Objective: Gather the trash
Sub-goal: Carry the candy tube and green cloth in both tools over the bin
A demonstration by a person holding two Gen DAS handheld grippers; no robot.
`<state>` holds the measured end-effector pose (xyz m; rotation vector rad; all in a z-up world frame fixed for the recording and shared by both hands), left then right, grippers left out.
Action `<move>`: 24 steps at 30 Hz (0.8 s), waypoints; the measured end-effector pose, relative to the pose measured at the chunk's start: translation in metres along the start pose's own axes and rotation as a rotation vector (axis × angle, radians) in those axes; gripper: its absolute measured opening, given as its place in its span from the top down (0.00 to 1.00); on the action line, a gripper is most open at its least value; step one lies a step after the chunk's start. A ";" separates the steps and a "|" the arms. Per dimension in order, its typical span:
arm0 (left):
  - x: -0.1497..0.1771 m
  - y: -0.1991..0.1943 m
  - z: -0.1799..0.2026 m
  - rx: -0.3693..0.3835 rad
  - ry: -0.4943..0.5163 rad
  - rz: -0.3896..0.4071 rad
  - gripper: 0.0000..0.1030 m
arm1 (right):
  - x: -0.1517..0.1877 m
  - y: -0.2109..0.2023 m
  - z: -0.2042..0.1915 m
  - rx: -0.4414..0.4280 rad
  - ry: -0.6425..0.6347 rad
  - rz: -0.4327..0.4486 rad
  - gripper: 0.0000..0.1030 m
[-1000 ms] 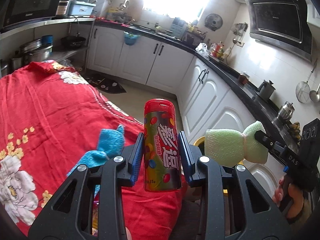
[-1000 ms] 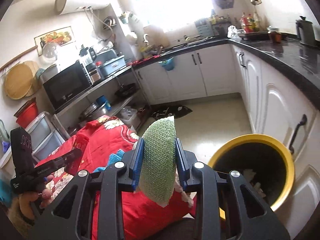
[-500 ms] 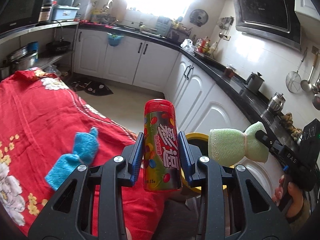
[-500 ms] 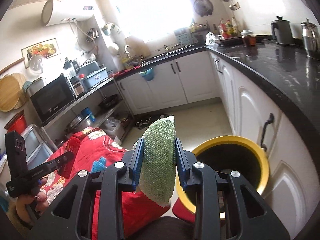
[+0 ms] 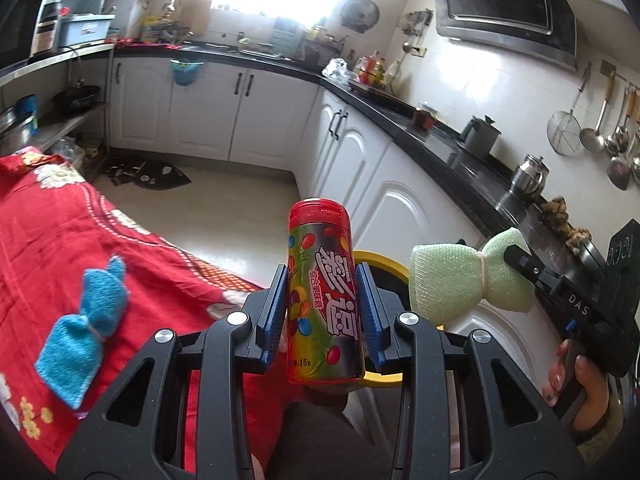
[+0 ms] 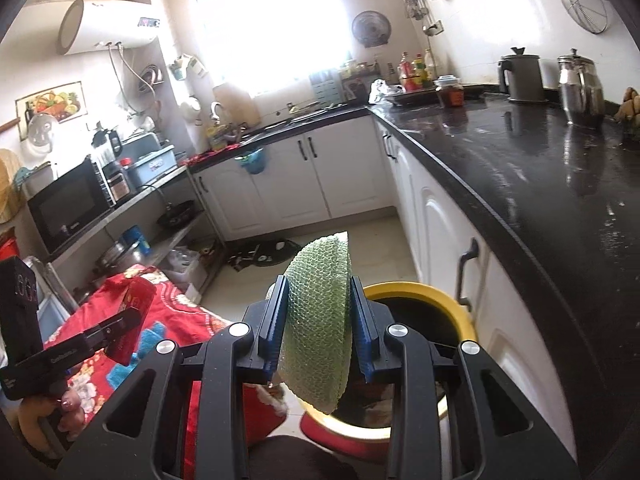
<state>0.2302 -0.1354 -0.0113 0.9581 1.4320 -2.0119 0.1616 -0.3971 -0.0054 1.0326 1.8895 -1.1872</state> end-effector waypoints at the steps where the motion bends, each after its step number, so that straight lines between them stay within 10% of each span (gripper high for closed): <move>1: 0.000 0.002 0.004 0.006 0.006 -0.003 0.74 | 0.000 0.000 0.002 0.010 -0.004 0.000 0.72; 24: 0.016 0.055 0.049 0.078 0.080 -0.092 0.74 | 0.025 0.020 0.035 0.164 -0.055 -0.059 0.72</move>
Point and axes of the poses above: each gripper's, at about its wrist camera, not at the fingertips, and y roughly the way its jaws point, z to its right, x to its underside, the point moved 3 cm from there along y, roughly the way its jaws point, and after that the axes turned 11 degrees about -x, right-handed, at the moved point
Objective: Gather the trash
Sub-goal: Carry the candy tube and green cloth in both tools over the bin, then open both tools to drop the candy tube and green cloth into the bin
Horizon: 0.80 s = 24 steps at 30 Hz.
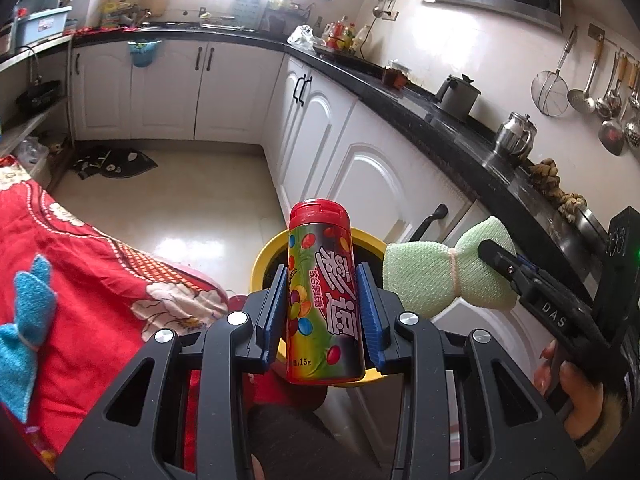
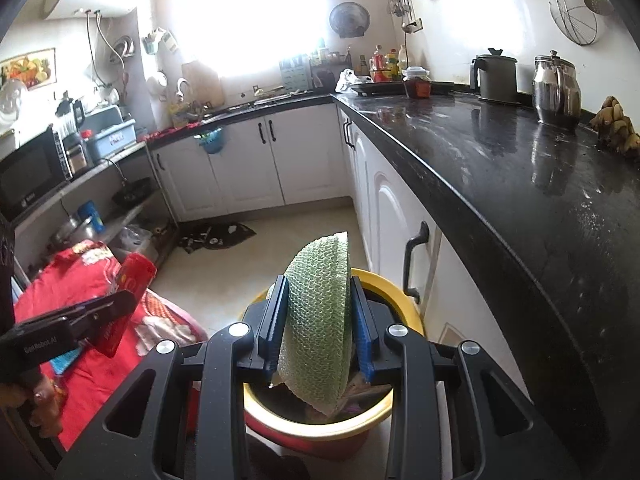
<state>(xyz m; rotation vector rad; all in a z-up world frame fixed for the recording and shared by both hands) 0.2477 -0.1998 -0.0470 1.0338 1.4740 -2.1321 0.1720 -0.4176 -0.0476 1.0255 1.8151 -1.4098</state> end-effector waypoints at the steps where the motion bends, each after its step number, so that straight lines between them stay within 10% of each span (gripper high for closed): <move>1: 0.000 0.004 0.001 0.001 0.004 -0.005 0.74 | 0.001 0.002 0.001 0.003 0.000 -0.003 0.72; 20: 0.003 0.073 0.018 0.033 0.018 -0.115 0.73 | 0.032 0.042 0.012 0.061 -0.023 -0.068 0.67; 24: 0.003 0.077 0.010 0.009 -0.009 -0.113 0.37 | 0.037 0.044 0.010 0.076 -0.028 -0.065 0.48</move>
Point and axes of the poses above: each gripper's, at about its wrist camera, not at the fingertips, and y roughly the way its jaws point, z to its right, x to its underside, the point moved 3 cm from there along y, roughly the way its jaws point, and after that the axes turned 11 degrees about -x, right-handed, at the moved point
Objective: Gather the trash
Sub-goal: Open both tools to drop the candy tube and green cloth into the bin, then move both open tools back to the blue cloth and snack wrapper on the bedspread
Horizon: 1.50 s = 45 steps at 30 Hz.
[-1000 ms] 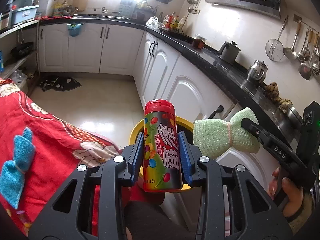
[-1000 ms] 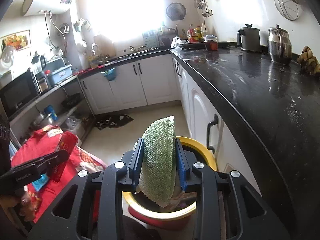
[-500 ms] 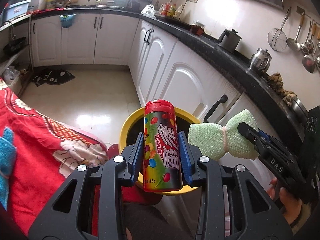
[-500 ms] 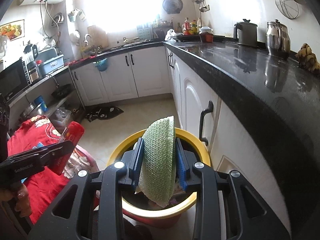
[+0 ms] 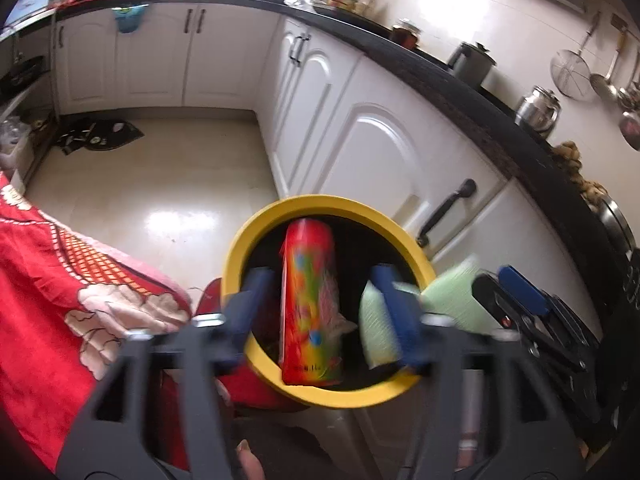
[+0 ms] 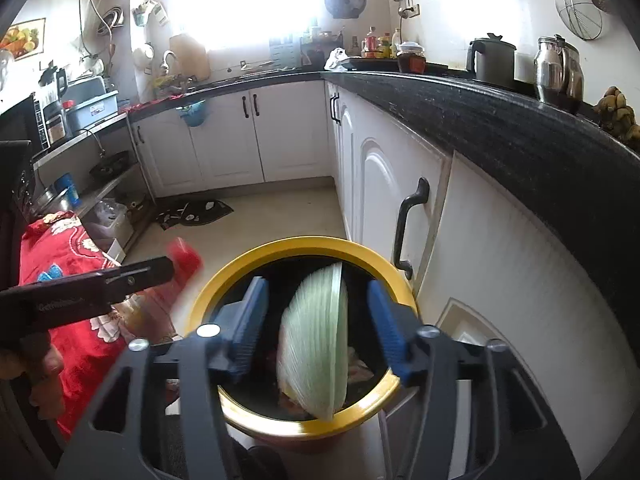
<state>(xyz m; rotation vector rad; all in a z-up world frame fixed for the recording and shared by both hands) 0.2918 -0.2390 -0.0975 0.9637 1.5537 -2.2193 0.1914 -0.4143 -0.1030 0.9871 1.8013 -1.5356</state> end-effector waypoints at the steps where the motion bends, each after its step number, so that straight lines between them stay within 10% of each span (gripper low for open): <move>1: 0.000 -0.002 -0.004 -0.005 -0.007 0.004 0.37 | 0.001 0.000 0.000 -0.004 0.001 -0.004 0.48; 7: -0.003 -0.032 -0.045 -0.092 -0.034 0.065 0.19 | -0.001 -0.001 -0.030 -0.140 0.020 -0.026 0.47; 25: 0.035 -0.141 -0.228 -0.381 -0.182 0.106 0.16 | 0.021 -0.005 -0.230 -0.634 -0.141 -0.212 0.38; 42: 0.088 -0.130 -0.306 -0.159 -0.397 -0.046 0.31 | 0.082 0.034 -0.345 -0.783 -0.244 -0.483 0.40; 45: 0.089 -0.123 -0.305 -0.108 -0.413 -0.061 0.36 | 0.089 0.047 -0.353 -0.785 -0.241 -0.517 0.53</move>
Point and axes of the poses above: each gripper's, at about its wrist camera, not at the fingertips, and y roughly the way its jaws point, z to its right, x to its underside, the point moved 3 cm from there along y, roughly the way its jaws point, and after that the axes turned 11 degrees about -x, right-handed, at the moved point
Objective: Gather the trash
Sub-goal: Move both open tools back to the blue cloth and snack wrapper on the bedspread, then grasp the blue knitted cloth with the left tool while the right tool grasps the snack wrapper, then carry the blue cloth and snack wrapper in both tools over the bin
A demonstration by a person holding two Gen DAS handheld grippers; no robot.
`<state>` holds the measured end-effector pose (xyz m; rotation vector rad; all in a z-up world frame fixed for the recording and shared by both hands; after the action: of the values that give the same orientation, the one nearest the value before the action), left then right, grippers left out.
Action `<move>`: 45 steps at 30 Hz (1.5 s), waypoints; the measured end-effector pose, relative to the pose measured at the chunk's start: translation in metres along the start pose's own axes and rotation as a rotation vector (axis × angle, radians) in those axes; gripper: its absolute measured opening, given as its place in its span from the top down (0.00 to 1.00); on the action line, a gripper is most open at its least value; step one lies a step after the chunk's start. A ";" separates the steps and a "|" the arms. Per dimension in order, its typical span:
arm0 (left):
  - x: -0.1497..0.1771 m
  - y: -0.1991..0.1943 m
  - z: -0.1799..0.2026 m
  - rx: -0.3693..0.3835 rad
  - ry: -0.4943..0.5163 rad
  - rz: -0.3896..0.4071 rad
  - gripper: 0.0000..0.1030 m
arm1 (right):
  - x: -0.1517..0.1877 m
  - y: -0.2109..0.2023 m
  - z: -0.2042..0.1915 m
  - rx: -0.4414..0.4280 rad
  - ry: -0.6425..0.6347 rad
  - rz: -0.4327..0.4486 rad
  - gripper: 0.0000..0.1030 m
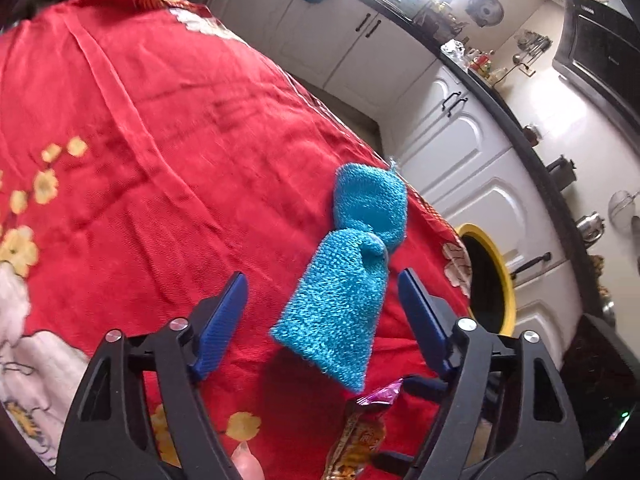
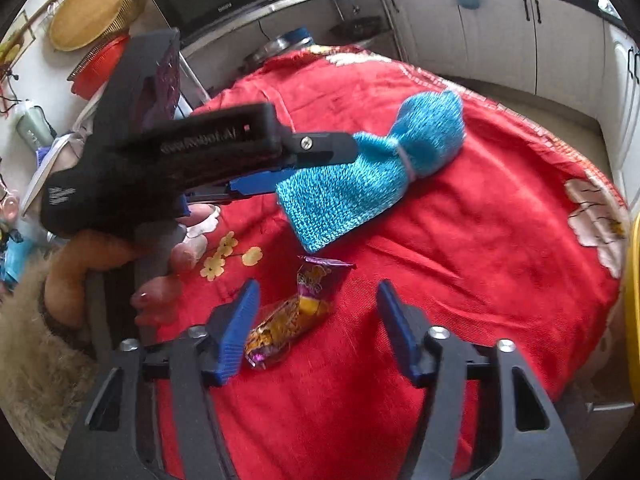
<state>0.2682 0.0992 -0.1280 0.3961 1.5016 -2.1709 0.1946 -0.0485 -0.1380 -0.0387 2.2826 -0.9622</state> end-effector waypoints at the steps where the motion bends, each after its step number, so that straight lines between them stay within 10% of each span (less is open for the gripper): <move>1: 0.000 0.002 0.001 0.008 0.003 -0.007 0.36 | 0.001 0.005 0.001 -0.006 0.003 -0.010 0.56; 5: 0.001 0.009 0.006 0.000 0.013 -0.025 0.55 | 0.008 0.008 0.003 -0.004 -0.009 -0.026 0.79; 12: 0.004 0.010 0.026 -0.044 0.071 -0.013 0.89 | 0.018 -0.030 0.013 0.041 -0.014 0.031 0.82; 45: 0.011 0.004 0.278 0.131 0.474 0.129 0.91 | 0.031 -0.304 0.136 0.513 0.156 0.585 0.82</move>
<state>0.2688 -0.1642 -0.0365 1.0833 1.5141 -2.1730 0.1841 -0.3641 -0.0287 0.8937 1.9248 -1.2072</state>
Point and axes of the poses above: each gripper's, at about its wrist camera, not at the fingertips, and y roughly the way its jaws point, z to its right, x to its underside, the point moved 3 cm from there along y, roughly the way its jaws point, and after that the axes turned 11 degrees about -x, right-handed, at the moved point
